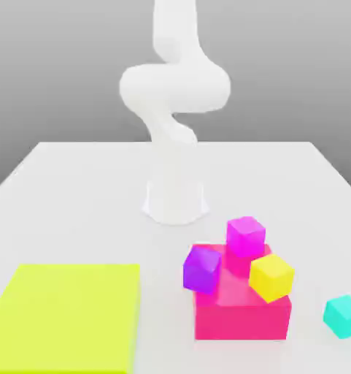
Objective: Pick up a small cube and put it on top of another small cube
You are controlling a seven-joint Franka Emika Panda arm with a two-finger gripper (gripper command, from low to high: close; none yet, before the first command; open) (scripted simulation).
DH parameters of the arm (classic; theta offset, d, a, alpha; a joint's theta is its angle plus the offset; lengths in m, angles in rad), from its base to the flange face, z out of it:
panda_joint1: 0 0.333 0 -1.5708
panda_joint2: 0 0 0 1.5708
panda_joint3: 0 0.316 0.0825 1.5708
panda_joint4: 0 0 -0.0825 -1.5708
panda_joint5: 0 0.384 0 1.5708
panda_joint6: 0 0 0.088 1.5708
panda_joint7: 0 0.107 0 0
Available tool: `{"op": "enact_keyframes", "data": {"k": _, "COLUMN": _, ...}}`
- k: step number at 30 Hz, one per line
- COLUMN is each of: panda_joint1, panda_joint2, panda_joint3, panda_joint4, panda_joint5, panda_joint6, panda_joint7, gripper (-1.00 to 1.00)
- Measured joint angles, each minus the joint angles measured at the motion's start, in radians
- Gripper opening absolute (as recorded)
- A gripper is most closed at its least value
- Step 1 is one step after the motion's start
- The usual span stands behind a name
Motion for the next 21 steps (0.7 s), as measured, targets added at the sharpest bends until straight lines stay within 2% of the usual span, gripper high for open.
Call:
{"op": "enact_keyframes", "data": {"k": 13, "panda_joint1": -0.005, "panda_joint2": 0.475, "panda_joint3": 0.259, "panda_joint4": -0.037, "panda_joint5": -0.153, "panda_joint6": 0.152, "panda_joint7": 0.239, "gripper": 0.00}}
{"op": "enact_keyframes", "data": {"k": 21, "panda_joint1": 0.089, "panda_joint2": 0.767, "panda_joint3": 0.334, "panda_joint4": -0.058, "panda_joint5": -0.265, "panda_joint6": 0.241, "panda_joint7": 0.398, "gripper": 0.00}}
